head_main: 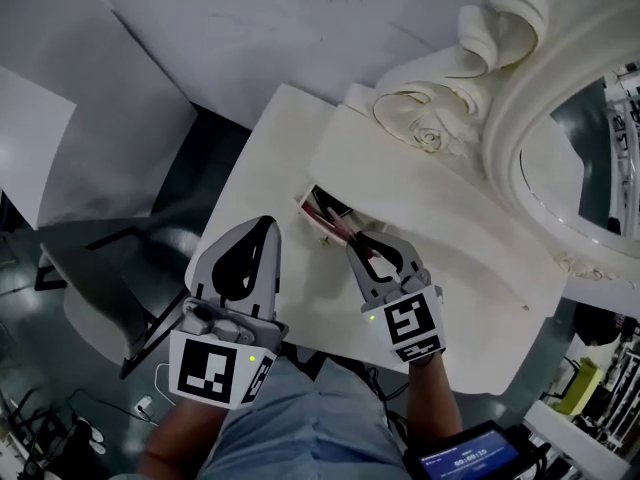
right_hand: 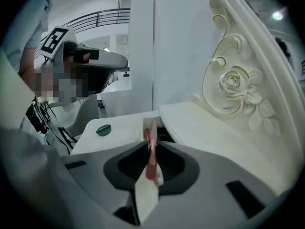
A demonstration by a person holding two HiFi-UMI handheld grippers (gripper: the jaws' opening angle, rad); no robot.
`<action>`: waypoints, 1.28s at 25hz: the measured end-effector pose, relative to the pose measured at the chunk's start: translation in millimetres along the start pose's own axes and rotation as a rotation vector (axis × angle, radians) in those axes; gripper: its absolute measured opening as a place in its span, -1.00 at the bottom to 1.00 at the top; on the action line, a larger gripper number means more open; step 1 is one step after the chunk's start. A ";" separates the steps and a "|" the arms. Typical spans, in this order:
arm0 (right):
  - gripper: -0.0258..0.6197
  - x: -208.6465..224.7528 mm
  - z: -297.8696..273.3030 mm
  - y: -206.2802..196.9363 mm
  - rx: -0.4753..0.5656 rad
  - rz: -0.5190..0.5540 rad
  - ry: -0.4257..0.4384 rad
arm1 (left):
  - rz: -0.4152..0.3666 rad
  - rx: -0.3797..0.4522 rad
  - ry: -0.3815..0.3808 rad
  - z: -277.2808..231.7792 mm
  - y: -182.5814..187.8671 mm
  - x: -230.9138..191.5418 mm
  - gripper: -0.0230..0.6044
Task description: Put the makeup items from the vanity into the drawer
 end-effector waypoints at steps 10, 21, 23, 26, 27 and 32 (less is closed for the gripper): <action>-0.54 10.6 -5.0 5.7 0.023 -0.055 -0.065 | 0.004 0.013 0.051 1.1 3.3 -10.0 -0.93; -0.55 -3.1 5.1 20.9 0.088 -0.037 -0.049 | -0.012 0.053 0.086 23.9 7.6 -4.6 -0.93; -0.55 -9.1 5.3 27.1 0.110 -0.034 -0.035 | -0.015 0.064 0.097 31.8 8.3 -4.9 -0.93; -0.55 -20.7 0.5 36.7 0.137 -0.013 -0.001 | -0.017 0.081 0.125 45.3 8.4 -7.8 -0.93; -0.55 -25.2 -2.3 40.2 0.144 -0.002 0.014 | -0.016 0.087 0.137 50.3 8.4 -9.6 -0.93; -0.55 -50.9 -24.3 58.3 0.171 0.065 0.115 | -0.005 0.120 0.218 76.4 6.1 -23.0 -0.93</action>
Point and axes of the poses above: the fingertips, and each gripper's own axes: z backward along the fingers, x to its right, y out of its top, the point moved 9 cm from there along z, backward along the fingers, and after that the axes turned 12 degrees about z, right-handed, at the moved point
